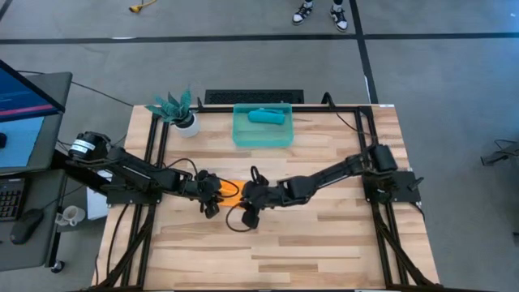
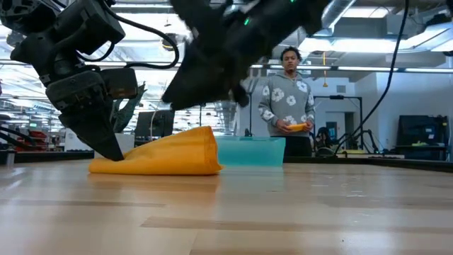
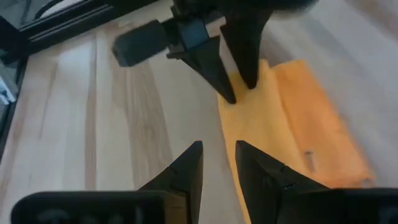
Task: Roll microfiber towels into tight, uniform cylinder then place into a basket
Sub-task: Roll the yellow microfiber cloth
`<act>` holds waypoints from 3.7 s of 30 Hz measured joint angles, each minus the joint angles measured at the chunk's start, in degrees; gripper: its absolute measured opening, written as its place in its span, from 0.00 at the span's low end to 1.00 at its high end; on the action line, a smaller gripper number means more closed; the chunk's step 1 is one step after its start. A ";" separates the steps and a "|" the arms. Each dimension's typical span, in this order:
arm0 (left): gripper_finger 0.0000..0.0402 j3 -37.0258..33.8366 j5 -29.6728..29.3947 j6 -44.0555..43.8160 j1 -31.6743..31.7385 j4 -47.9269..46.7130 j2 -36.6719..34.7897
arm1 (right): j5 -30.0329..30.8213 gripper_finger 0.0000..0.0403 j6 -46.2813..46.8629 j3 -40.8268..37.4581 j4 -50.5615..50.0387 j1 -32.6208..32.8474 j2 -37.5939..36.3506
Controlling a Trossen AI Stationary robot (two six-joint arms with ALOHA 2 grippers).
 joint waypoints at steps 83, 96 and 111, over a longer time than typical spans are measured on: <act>0.32 0.33 0.10 4.13 -0.55 5.13 5.37 | -7.49 0.29 8.48 0.35 -8.67 -9.62 8.29; 0.32 0.19 2.74 1.62 -1.05 -7.56 -2.94 | -7.31 0.29 8.53 0.26 -7.76 -9.58 8.35; 0.32 0.98 -14.33 5.05 -6.23 -1.31 -11.24 | -7.27 0.29 8.53 0.15 -7.80 -9.58 8.33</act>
